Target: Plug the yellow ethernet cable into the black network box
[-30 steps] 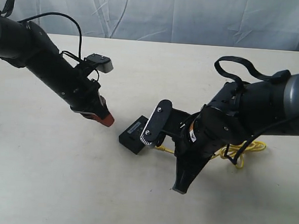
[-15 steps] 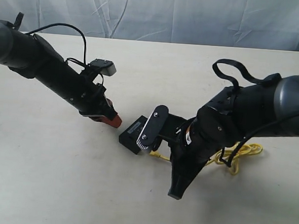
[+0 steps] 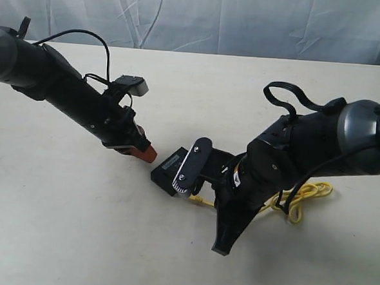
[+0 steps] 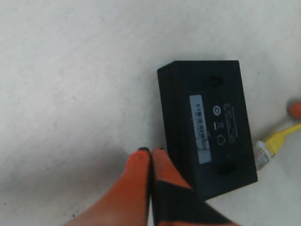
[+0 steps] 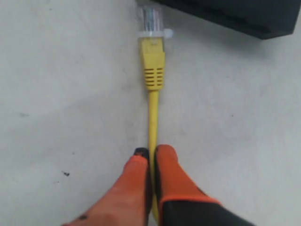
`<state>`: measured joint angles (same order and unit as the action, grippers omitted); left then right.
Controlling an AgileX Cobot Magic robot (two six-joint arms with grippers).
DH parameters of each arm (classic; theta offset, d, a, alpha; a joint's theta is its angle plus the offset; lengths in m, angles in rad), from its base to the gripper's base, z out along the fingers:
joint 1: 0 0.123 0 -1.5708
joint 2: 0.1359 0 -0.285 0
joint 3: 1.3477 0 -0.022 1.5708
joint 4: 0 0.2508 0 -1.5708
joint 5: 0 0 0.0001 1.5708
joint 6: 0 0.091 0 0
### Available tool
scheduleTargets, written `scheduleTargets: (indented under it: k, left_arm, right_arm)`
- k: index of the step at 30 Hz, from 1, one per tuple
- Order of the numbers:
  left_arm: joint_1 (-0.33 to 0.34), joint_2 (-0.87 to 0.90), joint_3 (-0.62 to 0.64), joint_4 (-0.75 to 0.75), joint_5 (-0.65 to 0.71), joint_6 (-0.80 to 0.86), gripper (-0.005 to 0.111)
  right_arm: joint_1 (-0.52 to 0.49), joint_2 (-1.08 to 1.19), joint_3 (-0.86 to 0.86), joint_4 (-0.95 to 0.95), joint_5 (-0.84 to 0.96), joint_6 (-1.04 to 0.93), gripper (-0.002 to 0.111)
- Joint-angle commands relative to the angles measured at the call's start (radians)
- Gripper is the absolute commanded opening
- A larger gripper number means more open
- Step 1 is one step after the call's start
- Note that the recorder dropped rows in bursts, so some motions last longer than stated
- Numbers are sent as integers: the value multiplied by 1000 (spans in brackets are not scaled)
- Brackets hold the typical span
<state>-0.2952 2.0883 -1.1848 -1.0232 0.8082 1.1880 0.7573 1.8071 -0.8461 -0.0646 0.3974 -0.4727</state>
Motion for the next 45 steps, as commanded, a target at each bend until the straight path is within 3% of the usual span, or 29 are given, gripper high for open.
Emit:
scheduleTargets:
  k: [1, 12, 21, 45]
  left_arm:
    - [-7, 0, -4, -25, -8, 8, 0]
    - [-8, 18, -36, -34, 7, 26, 0]
    - [-73, 85, -39, -49, 3, 26, 0]
    - [-64, 85, -43, -39, 26, 20, 0]
  right_arm:
    - [1, -10, 2, -43, 14, 61, -1]
    - [1, -6, 2, -99, 1, 163, -1]
    - [1, 7, 2, -106, -11, 181, -1]
    - [1, 0, 2, -138, 73, 247, -1]
